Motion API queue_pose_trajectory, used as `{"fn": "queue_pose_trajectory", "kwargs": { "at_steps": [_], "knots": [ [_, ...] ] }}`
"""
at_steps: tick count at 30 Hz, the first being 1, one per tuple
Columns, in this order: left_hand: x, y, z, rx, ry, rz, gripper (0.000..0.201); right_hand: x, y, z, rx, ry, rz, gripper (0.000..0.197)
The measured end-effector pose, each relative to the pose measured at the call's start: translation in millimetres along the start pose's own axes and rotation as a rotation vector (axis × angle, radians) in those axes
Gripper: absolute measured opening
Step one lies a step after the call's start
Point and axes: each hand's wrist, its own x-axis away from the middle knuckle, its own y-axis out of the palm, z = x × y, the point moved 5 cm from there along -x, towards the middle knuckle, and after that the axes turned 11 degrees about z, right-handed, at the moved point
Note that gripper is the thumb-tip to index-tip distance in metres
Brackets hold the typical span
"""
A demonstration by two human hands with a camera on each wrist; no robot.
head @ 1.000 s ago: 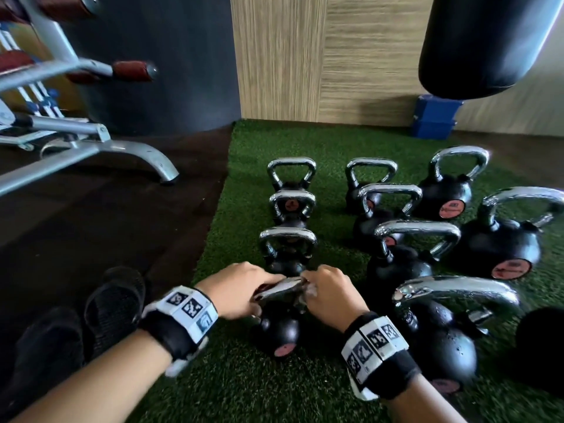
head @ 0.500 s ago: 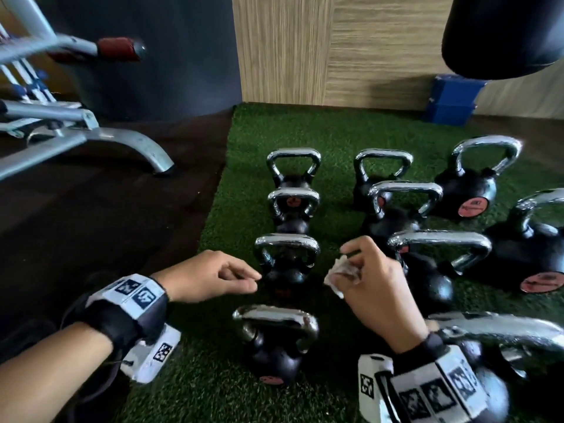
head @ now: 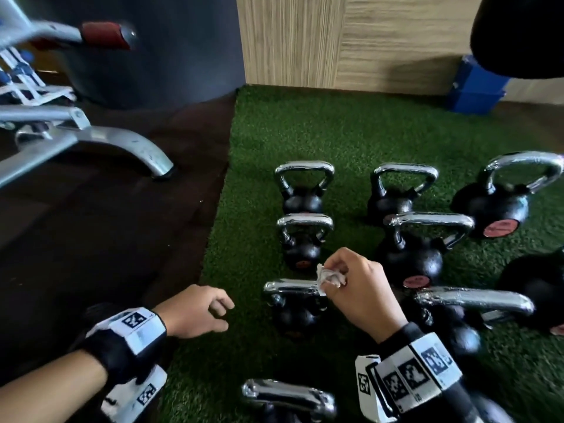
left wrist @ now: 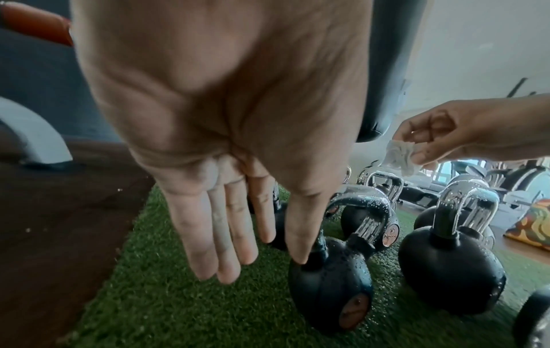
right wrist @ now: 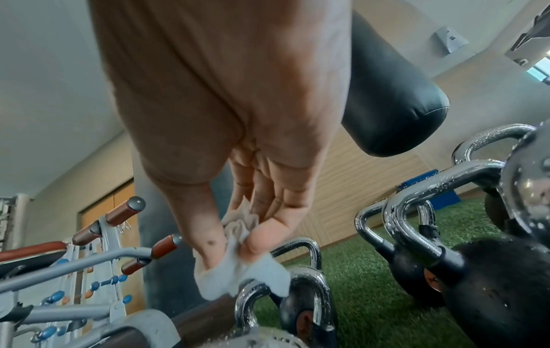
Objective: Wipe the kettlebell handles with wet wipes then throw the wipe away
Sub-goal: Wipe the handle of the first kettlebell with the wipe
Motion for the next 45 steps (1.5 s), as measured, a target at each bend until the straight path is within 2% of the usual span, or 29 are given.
{"fn": "queue_pose_trajectory", "kwargs": {
  "at_steps": [4, 9, 10, 13, 15, 20, 22, 25, 29, 33, 36, 40, 45],
  "knots": [
    [-24, 33, -4, 0.159, -0.024, 0.040, 0.055, -5, 19, -3, -0.008, -0.040, -0.027, 0.011],
    [-56, 79, 8, 0.283, 0.006, 0.057, 0.090, -11, 37, 2, 0.105, -0.095, -0.183, 0.010],
    [-61, 87, 12, 0.310, 0.030, 0.064, 0.090, -14, 40, 2, 0.128, -0.096, -0.218, 0.009],
    [-72, 105, 24, 0.408, 0.033, 0.093, 0.071, -26, 46, -5, 0.209, -0.106, -0.344, 0.012],
    [-78, 113, 30, 0.419, 0.036, 0.137, 0.074, -32, 50, -10, 0.278, -0.132, -0.406, 0.016],
    [-83, 121, 31, 0.432, 0.028, 0.193, 0.075, -25, 63, -19, 0.377, -0.182, -0.454, 0.017],
    [-83, 120, 32, 0.454, 0.023, 0.215, 0.065, -21, 64, -16, 0.379, -0.173, -0.434, 0.016],
    [-82, 117, 39, 0.467, 0.062, 0.227, 0.055, -14, 54, -3, 0.361, -0.069, -0.357, 0.017],
    [-82, 117, 39, 0.504, 0.089, 0.224, 0.063, -6, 40, 17, 0.317, 0.106, -0.195, 0.021],
    [-86, 116, 40, 0.537, 0.129, 0.214, 0.069, 5, 43, 21, 0.244, 0.107, -0.085, 0.025],
    [-86, 117, 41, 0.563, 0.148, 0.196, 0.076, 8, 34, 35, 0.151, 0.218, 0.059, 0.029],
    [-85, 115, 41, 0.591, 0.160, 0.172, 0.078, 7, 35, 55, 0.173, 0.355, -0.001, 0.029],
    [-86, 111, 43, 0.572, 0.194, 0.171, 0.077, -1, 34, 68, 0.125, 0.396, -0.040, 0.014]
  ]
}}
